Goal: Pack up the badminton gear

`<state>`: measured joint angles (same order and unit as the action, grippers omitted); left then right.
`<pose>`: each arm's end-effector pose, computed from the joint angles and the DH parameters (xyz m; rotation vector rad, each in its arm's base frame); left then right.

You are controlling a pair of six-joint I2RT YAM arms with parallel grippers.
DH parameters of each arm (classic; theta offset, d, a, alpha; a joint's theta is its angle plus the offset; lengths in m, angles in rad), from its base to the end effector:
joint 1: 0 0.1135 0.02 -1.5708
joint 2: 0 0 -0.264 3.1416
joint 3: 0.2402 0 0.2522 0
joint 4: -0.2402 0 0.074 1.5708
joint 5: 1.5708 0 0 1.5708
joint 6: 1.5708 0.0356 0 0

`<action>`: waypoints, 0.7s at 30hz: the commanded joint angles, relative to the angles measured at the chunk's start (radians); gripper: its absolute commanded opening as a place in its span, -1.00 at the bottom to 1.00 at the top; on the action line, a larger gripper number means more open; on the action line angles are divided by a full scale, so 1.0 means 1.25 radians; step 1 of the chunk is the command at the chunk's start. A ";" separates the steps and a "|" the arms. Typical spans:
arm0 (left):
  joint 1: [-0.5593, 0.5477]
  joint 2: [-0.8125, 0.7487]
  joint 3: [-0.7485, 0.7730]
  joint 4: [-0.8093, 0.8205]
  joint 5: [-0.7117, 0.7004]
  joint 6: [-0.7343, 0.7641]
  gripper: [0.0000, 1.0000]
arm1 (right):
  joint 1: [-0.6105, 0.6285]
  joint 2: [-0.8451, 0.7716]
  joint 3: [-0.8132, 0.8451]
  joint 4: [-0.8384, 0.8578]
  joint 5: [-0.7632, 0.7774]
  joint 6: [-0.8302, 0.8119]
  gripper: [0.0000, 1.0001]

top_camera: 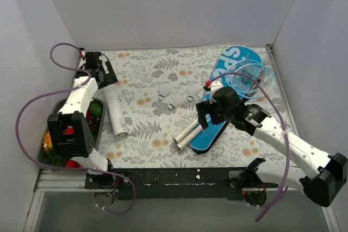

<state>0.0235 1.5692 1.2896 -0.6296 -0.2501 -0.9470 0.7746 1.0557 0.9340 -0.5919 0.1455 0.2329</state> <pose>0.3379 0.0168 0.2820 -1.2319 2.1103 -0.0988 0.1630 0.1523 0.3016 -0.5416 2.2369 0.3605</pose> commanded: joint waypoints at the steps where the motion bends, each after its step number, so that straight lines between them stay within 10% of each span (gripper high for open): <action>1: 0.017 0.031 -0.001 0.081 0.039 -0.001 0.96 | 0.005 0.012 0.003 0.033 -0.031 -0.014 1.00; 21: 0.022 0.245 0.006 0.182 -0.007 0.029 0.96 | 0.006 0.059 -0.035 0.103 -0.075 -0.021 1.00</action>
<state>0.0486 1.8416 1.2648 -0.4282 -0.2497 -0.9287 0.7753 1.1217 0.8967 -0.5129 0.0704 0.2207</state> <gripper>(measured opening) 0.982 1.000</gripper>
